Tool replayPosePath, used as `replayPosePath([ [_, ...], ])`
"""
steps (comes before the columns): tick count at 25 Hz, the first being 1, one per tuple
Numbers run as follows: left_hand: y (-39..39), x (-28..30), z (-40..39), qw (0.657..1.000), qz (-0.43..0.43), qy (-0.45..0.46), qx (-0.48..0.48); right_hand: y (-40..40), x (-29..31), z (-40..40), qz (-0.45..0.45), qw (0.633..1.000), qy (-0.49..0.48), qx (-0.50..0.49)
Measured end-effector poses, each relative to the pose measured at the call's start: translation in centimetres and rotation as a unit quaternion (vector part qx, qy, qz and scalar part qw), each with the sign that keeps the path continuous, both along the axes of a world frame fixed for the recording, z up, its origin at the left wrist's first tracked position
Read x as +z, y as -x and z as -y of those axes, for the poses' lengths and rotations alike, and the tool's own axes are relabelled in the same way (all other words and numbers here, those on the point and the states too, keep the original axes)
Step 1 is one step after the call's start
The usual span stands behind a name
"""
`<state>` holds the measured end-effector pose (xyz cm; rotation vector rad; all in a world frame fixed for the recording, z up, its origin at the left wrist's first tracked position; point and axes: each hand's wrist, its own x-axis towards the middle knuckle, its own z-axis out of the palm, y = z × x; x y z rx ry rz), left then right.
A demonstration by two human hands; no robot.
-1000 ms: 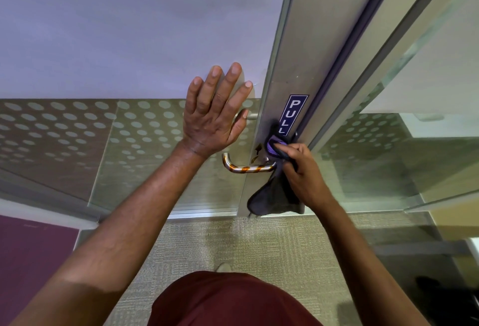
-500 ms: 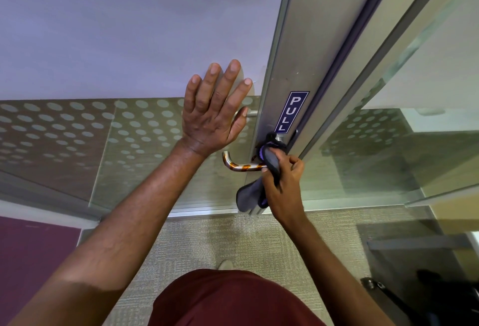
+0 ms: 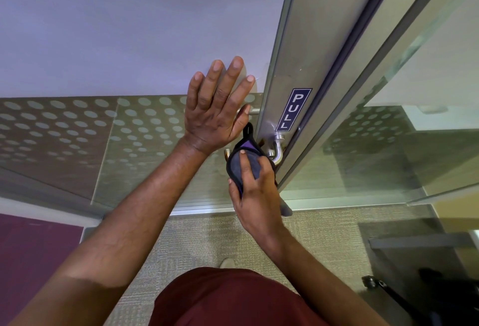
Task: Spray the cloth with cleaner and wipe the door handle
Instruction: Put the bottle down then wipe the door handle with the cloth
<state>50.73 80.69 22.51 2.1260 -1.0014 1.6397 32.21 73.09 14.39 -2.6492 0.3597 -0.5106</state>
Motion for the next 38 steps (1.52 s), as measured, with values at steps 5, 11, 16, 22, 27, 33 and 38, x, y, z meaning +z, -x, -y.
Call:
replayPosePath([
  [5, 0.0, -0.1, 0.0, 1.000, -0.004, 0.001, -0.003, -0.7, 0.3, -1.3, -0.062, 0.989, 0.136, 0.002],
  [11, 0.0, 0.1, 0.0, 1.000, -0.005, -0.002, 0.004, -2.6, 3.1, -2.7, -0.160, 0.964, 0.211, 0.008],
  [16, 0.2, 0.1, -0.1, 1.000, -0.020, -0.006, 0.011, -4.7, 5.2, -3.2, -0.185, 0.944, 0.272, 0.014],
  [22, 0.2, 0.2, -0.1, 1.000, -0.018, -0.010, 0.014, -6.0, 5.9, -2.7, -0.197, 0.934, 0.294, 0.041],
  [27, 0.0, 0.1, -0.1, 1.000, -0.015, -0.009, 0.015, -5.4, 5.4, -2.4, -0.155, 0.936, 0.310, 0.059],
  [33, -0.1, -0.1, -0.1, 1.000, -0.011, -0.011, 0.019, -4.8, 5.2, -2.0, -0.159, 0.913, 0.364, 0.091],
  [38, -0.1, -0.2, -0.1, 1.000, -0.012, -0.010, 0.020, -6.4, 5.9, -2.5, -0.175, 0.922, 0.340, 0.062],
])
